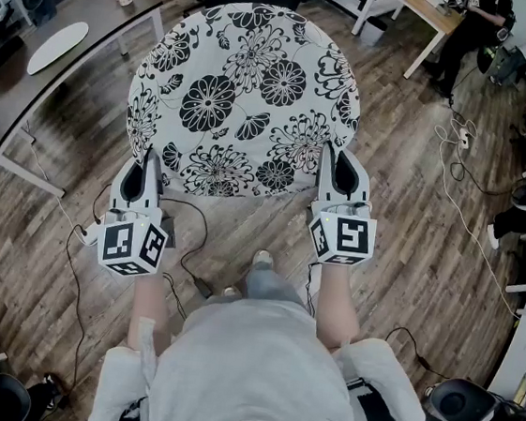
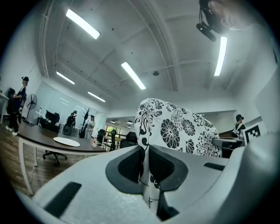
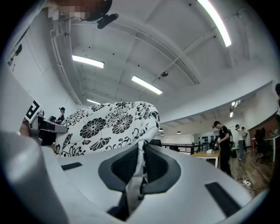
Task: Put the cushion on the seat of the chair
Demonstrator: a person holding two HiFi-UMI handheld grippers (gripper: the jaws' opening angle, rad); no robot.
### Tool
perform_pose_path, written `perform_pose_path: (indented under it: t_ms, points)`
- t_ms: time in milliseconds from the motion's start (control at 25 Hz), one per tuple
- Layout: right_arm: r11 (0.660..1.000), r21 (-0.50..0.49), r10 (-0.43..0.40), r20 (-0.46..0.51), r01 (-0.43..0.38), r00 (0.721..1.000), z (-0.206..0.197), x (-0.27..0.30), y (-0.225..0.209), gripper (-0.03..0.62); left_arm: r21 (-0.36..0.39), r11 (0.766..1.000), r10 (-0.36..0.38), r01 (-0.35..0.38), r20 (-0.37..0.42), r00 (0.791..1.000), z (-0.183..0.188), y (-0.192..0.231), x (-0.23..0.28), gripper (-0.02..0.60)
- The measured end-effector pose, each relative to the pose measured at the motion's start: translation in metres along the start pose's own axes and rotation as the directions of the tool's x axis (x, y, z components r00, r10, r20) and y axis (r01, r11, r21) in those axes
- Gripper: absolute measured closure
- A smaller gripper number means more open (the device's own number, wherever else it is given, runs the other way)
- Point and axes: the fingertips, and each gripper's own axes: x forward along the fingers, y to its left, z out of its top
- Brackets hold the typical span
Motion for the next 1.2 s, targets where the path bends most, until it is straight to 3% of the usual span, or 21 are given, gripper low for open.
perform_pose_path:
  t_ms: [880, 1200]
  points:
    - [1.0, 0.014, 0.025, 0.019, -0.025, 1.0, -0.005, 0.0034, -0.0019, 0.566, 0.005, 1.0, 0.025, -0.025, 0.007, 1.0, -0.0023, -0.0023, -0.0003, 0.56]
    - [1.0, -0.011, 0.003, -0.017, -0.003, 1.0, 0.0003, -0.0018, 0.0029, 0.566, -0.033, 0.999, 0.003, -0.003, -0.006, 1.0, -0.0038, 0.0028, 0.0031, 0.56]
